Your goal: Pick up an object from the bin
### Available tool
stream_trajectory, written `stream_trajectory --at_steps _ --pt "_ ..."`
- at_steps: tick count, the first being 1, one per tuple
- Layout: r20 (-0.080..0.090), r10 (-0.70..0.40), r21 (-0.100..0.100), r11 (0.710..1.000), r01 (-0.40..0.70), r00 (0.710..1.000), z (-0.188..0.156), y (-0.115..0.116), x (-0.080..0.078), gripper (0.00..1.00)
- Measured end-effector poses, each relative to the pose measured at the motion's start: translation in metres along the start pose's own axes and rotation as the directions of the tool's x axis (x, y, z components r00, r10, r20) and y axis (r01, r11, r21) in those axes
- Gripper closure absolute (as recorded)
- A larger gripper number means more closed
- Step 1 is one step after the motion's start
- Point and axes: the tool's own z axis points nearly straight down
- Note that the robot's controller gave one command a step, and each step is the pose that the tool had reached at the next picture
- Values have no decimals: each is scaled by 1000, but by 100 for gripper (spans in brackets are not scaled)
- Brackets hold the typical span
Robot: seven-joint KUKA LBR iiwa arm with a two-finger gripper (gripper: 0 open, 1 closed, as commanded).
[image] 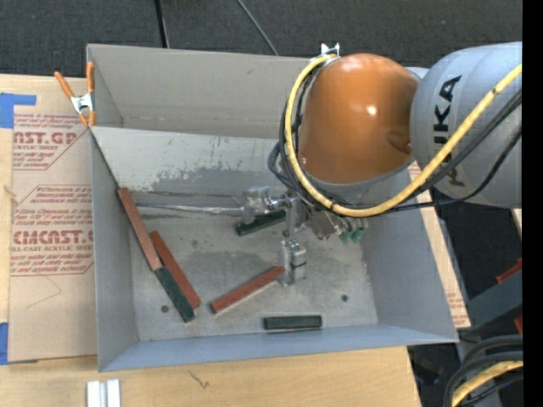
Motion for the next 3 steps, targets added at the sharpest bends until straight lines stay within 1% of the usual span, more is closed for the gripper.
stream_trajectory --at_steps 1,2,3 --pt "0 0 0 1000 0 1000 0 0 0 0" --pt "6 -64 2 998 64 998 38 -3 4 0" --pt "3 -82 1 997 82 997 98 -17 13 0"
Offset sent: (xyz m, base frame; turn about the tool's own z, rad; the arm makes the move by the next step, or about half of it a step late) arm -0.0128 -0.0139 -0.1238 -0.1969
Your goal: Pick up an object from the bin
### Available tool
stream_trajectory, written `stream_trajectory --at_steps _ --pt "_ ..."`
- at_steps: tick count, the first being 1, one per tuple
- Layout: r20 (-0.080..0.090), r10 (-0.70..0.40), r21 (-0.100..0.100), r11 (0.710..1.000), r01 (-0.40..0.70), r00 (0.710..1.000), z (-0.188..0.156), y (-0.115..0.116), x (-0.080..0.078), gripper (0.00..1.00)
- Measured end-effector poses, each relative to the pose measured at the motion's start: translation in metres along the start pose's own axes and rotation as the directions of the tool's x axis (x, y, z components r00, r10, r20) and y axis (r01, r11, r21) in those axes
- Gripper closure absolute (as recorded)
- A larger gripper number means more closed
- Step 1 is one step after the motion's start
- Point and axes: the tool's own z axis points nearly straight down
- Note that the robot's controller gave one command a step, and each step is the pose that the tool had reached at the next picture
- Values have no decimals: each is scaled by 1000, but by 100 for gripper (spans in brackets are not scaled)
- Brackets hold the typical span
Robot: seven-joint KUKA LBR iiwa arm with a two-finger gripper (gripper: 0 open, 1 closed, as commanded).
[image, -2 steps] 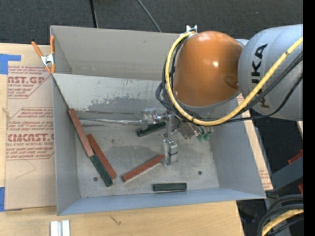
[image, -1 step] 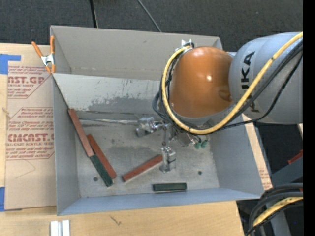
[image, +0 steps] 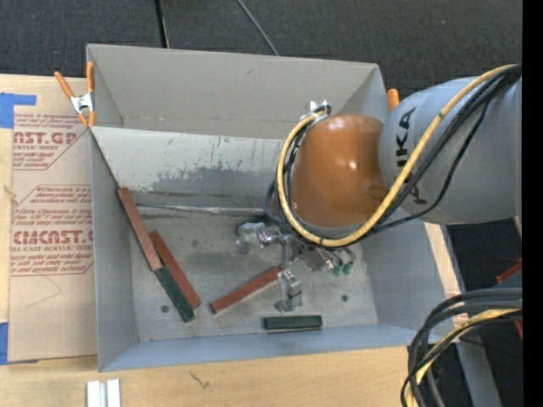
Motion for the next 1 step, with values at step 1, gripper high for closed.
stream_trajectory --at_steps 1 --pt "-5 -56 -1 998 56 998 80 -29 -16 100"
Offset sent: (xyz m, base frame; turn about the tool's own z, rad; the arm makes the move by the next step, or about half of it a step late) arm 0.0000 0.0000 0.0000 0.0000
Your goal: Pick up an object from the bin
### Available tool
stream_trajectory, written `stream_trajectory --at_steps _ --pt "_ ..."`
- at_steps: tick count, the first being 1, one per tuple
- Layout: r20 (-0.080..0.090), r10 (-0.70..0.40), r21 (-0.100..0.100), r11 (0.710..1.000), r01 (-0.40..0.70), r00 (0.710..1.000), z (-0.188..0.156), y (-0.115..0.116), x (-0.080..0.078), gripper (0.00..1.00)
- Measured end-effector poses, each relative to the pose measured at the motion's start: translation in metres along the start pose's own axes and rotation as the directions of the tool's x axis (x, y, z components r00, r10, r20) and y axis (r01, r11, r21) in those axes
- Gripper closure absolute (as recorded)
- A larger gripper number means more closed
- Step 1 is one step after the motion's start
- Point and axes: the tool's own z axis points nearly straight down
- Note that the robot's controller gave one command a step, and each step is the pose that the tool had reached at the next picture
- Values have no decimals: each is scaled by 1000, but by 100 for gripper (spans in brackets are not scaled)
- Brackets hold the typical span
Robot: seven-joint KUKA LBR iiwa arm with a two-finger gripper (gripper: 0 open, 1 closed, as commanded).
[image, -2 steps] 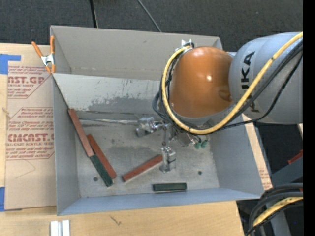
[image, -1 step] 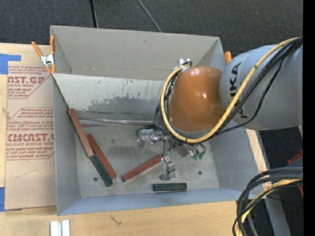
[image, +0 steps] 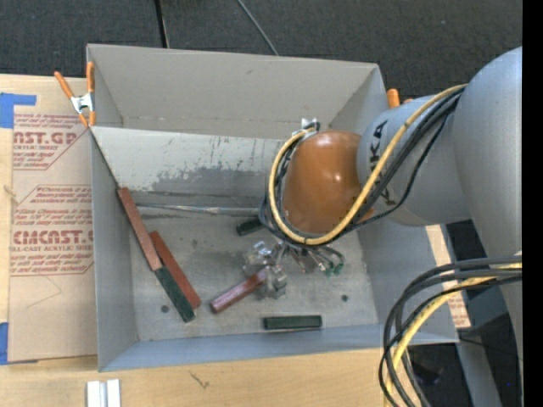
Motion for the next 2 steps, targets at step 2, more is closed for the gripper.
stream_trajectory --at_steps 2 --pt "5 27 2 1000 -27 1000 -155 -9 -7 100"
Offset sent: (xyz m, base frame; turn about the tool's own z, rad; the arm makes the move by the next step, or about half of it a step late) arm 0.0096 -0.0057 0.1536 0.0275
